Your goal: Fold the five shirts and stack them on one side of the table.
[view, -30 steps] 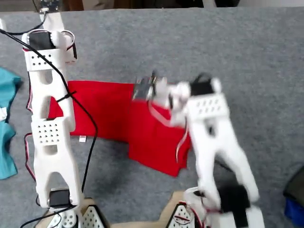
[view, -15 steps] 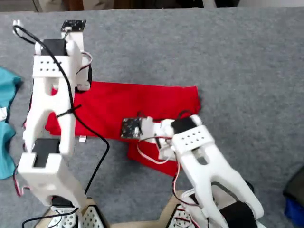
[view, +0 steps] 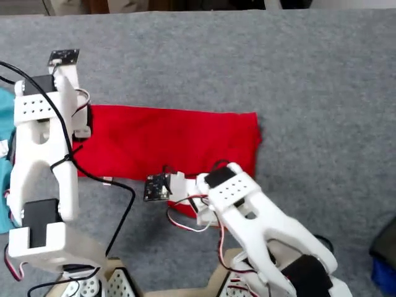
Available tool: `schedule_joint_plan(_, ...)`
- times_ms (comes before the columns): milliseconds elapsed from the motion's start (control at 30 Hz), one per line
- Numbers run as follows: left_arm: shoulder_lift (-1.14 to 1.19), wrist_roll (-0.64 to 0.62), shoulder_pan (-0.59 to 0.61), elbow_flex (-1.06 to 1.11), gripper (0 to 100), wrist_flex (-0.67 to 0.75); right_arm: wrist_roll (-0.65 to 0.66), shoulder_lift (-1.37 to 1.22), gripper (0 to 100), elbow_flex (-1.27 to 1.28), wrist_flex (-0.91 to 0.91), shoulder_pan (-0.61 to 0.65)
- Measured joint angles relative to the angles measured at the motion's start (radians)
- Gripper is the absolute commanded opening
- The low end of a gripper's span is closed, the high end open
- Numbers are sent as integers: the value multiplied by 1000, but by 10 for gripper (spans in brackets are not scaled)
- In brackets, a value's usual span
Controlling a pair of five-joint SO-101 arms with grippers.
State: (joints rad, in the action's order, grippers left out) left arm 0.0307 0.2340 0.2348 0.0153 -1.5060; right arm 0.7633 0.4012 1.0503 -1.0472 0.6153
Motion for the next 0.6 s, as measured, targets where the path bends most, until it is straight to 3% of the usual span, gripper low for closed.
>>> schedule_joint_plan(267,0,0,0,32,19,38,0,-106,154,-26,40,2)
schedule_joint_plan(433,0,0,0,32,19,38,0,-163,249,-63,6,6)
schedule_joint_plan(600,0,0,25,32,19,38,15,-175,256,-64,-40,9)
